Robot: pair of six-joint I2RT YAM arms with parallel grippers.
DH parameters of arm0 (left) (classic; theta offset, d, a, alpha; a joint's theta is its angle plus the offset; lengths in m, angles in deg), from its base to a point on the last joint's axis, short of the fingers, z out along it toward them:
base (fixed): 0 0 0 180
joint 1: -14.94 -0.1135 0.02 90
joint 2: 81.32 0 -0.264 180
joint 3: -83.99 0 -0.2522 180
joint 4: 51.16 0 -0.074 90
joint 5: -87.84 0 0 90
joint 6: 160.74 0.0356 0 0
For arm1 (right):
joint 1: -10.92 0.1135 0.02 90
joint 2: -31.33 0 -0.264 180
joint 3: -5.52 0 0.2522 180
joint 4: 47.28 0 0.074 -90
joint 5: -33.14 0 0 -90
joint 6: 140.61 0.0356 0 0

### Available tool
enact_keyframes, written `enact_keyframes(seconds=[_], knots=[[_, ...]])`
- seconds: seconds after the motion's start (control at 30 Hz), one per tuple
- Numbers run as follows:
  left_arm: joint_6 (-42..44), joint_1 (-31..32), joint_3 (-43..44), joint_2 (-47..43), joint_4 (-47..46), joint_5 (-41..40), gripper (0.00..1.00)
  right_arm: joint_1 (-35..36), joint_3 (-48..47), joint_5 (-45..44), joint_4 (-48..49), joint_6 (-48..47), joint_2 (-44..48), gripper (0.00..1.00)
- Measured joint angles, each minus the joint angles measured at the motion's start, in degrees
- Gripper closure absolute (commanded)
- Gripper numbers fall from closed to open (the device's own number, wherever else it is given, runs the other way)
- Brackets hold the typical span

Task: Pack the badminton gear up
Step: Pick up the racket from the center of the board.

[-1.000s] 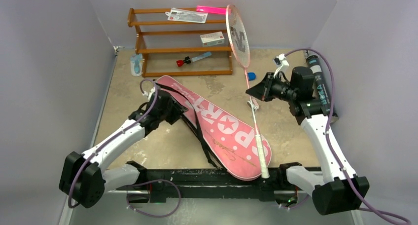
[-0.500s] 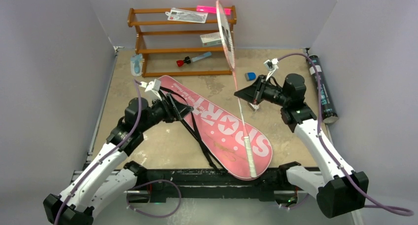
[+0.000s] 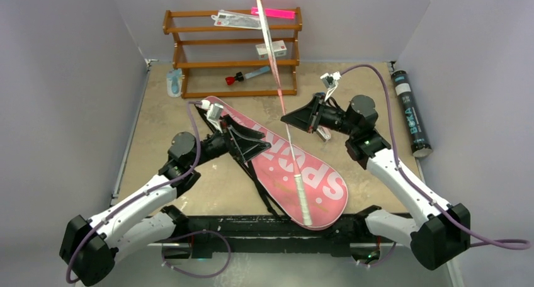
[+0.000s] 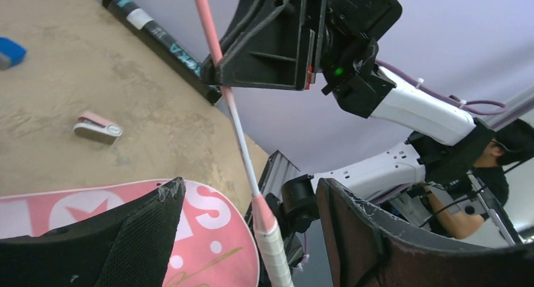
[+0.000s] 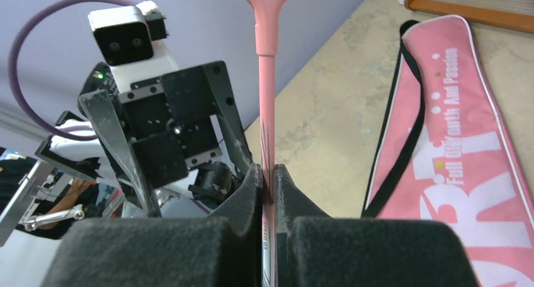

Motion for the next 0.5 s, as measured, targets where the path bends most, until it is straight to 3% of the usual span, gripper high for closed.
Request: enact_keyframes(seconds=[0.1,0.3,0.5], knots=[[1.1,2.0,0.6,3.1,-3.5,0.0,0.26,1.6,-0.9,-0.8,1.5,0.8,-0.6,1.00],[3.1,3.9,3.8,8.6,-6.3,-1.1,0.43,4.4,-2.1,-1.9,4.4,1.8,-1.5,1.00],[4.3,4.0,5.8,10.2,-8.0,-2.7,0.67,5.8,-2.5,-2.0,4.8,1.9,-1.5,1.00]])
